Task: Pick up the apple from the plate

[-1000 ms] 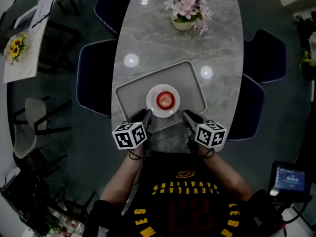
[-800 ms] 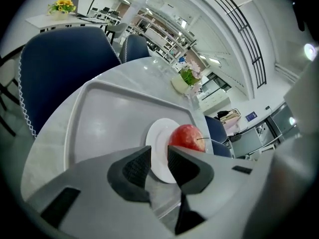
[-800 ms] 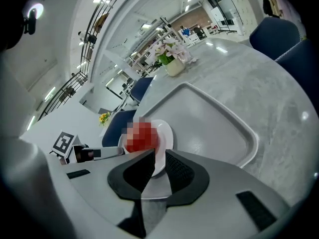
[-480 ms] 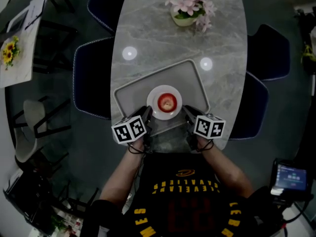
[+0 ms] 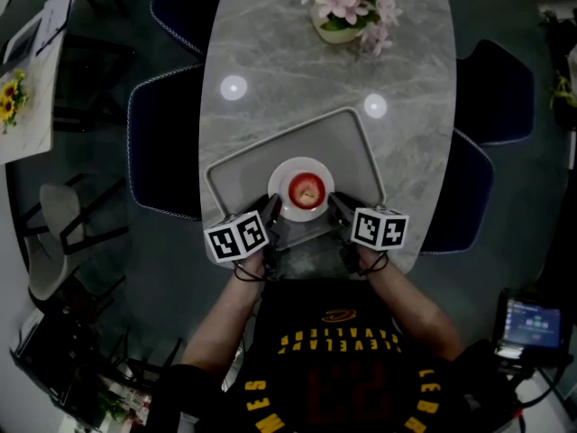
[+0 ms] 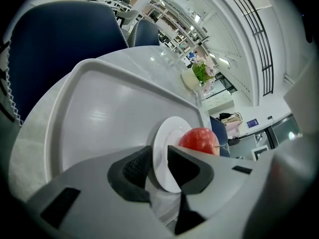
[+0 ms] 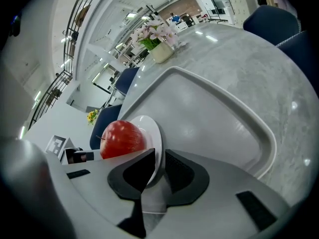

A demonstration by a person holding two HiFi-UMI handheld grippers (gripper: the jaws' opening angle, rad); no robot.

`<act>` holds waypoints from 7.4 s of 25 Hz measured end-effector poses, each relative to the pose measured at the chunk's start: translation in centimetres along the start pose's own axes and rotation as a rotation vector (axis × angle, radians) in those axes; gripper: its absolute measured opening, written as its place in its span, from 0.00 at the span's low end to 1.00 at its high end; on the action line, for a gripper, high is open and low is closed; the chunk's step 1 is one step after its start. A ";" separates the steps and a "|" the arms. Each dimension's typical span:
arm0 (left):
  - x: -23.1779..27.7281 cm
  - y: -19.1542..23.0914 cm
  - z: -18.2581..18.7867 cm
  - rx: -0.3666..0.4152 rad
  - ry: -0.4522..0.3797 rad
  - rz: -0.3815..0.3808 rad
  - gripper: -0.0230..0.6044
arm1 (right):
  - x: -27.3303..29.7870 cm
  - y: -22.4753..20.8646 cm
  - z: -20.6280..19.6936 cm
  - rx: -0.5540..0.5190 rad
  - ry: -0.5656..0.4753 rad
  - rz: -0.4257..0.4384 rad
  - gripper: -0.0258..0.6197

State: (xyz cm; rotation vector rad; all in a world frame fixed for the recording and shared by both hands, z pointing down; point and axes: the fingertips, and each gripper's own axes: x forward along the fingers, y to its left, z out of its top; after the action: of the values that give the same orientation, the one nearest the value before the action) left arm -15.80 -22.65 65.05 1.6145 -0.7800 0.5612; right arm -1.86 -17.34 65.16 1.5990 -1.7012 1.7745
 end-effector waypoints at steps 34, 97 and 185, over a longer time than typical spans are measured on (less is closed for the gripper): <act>-0.3 -0.5 -1.0 -0.027 0.039 0.009 0.11 | -0.5 0.6 -0.3 0.024 0.008 0.034 0.13; 6.5 -15.9 -21.2 0.111 0.160 -0.059 0.11 | -18.8 -17.8 -8.6 0.144 -0.154 -0.001 0.12; -6.3 -33.9 -18.9 0.655 -0.353 -0.281 0.04 | -35.9 -5.2 -1.3 -0.393 -0.732 0.102 0.05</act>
State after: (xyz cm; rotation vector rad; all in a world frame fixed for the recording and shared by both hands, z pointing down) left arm 6.58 -0.33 41.66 2.4307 -0.6349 0.3431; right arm 15.39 3.29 40.77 2.1253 -2.2696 0.8115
